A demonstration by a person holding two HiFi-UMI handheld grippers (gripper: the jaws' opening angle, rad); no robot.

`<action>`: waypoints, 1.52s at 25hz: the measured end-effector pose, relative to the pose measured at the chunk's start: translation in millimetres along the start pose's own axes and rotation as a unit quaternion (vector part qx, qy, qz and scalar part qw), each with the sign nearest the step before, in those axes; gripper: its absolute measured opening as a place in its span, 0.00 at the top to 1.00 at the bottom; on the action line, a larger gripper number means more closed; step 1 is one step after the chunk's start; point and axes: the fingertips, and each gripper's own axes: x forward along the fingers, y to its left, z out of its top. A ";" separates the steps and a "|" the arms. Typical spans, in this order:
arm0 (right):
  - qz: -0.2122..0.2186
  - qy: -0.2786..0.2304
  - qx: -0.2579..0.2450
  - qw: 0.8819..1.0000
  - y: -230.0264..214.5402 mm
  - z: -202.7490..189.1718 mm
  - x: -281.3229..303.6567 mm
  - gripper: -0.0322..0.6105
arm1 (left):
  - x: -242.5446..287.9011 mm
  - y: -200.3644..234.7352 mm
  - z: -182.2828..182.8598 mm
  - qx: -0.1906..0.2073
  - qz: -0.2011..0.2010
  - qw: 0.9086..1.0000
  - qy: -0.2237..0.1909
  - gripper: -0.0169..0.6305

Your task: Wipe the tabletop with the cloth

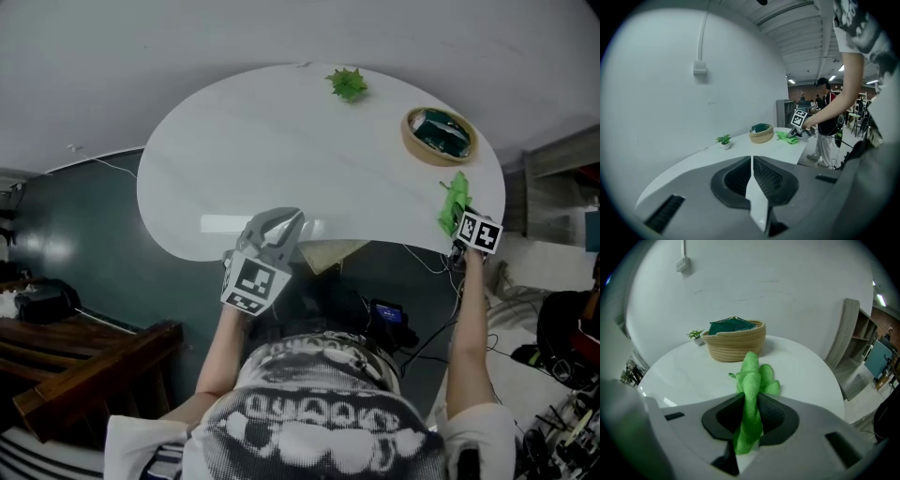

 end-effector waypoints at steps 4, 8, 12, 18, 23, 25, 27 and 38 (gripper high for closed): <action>-0.014 -0.001 -0.003 1.000 6.3 0.8 -3.5 0.83 | -14.4 7.4 -8.3 -0.004 0.011 1.000 0.007 0.95; -0.008 -0.014 -0.012 1.000 44.1 5.4 -12.8 0.83 | -43.8 25.4 -28.6 -0.013 0.025 1.000 0.013 0.95; 0.015 -0.033 -0.028 0.999 98.2 12.3 -17.9 0.83 | -74.2 45.9 -55.9 -0.030 0.049 0.998 0.013 0.95; 0.084 -0.051 -0.063 0.993 212.3 26.6 -25.6 0.83 | -132.9 76.3 -94.2 -0.052 0.089 0.994 0.034 0.95; 0.162 -0.050 -0.108 0.980 348.3 23.2 -21.0 0.83 | -196.3 108.3 -137.0 -0.083 0.139 0.986 0.040 0.95; 0.193 -0.045 -0.127 0.972 403.0 15.3 -17.2 0.83 | -220.7 118.0 -155.2 -0.094 0.157 0.982 0.047 0.95; 0.222 -0.038 -0.146 0.963 456.2 5.6 -15.4 0.83 | -243.8 126.2 -172.3 -0.103 0.173 0.978 0.055 0.95; 0.365 0.007 -0.222 0.904 716.5 -83.2 -37.3 0.83 | -352.8 149.4 -239.9 -0.137 0.234 0.959 0.078 0.95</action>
